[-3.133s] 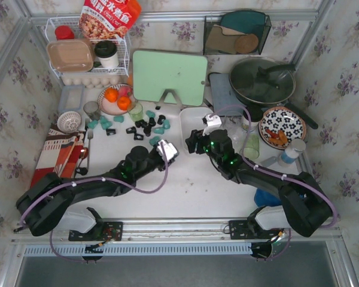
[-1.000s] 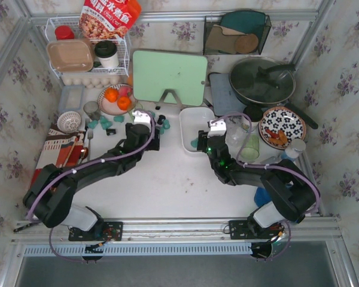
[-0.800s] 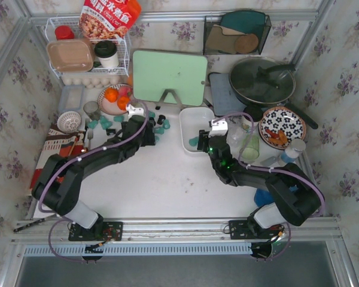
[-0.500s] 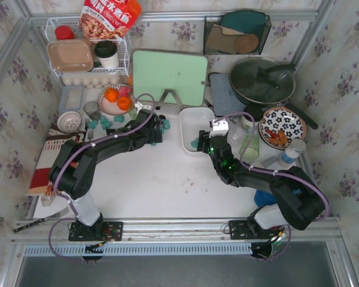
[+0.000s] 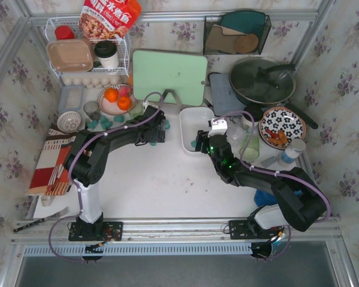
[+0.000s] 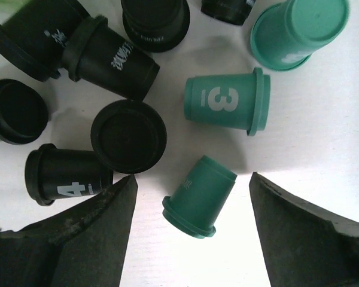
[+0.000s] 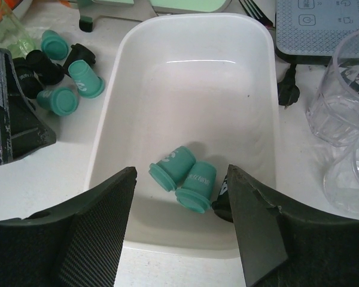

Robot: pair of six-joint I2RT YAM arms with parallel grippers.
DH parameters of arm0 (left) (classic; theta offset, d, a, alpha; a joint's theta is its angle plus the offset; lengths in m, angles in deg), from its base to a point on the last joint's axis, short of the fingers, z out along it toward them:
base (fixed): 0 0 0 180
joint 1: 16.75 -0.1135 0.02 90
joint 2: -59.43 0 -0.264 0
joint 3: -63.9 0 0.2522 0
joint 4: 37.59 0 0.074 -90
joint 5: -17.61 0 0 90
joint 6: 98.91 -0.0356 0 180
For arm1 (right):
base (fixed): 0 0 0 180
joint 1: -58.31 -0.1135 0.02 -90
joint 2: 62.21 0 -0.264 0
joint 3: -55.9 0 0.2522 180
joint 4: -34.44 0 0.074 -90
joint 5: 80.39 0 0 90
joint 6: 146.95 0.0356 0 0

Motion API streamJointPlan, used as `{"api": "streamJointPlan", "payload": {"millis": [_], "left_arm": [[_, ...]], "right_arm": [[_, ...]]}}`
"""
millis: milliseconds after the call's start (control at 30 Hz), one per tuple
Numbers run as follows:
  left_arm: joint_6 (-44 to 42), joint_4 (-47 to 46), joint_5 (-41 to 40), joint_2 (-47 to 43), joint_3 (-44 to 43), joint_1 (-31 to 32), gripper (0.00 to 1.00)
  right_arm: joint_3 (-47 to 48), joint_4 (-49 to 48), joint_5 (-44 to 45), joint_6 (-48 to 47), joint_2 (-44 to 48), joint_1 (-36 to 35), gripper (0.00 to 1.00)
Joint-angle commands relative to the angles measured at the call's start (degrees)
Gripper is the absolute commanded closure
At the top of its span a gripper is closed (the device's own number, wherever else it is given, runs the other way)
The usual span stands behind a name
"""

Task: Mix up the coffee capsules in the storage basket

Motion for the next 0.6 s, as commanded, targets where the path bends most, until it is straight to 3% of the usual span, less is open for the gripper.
{"api": "streamJointPlan", "payload": {"millis": [0,567], "left_arm": [[-0.2,3.1,1.6,1.0,-0.7,-0.1,0.25],[-0.4,-0.2,2.9,-0.3,2.4,-0.1,0.51]], "right_arm": [[0.7,0.6,-0.8,0.1,0.2,0.1,0.3],[1.0,1.2,-1.2,0.2,-0.3,0.1,0.3]]}}
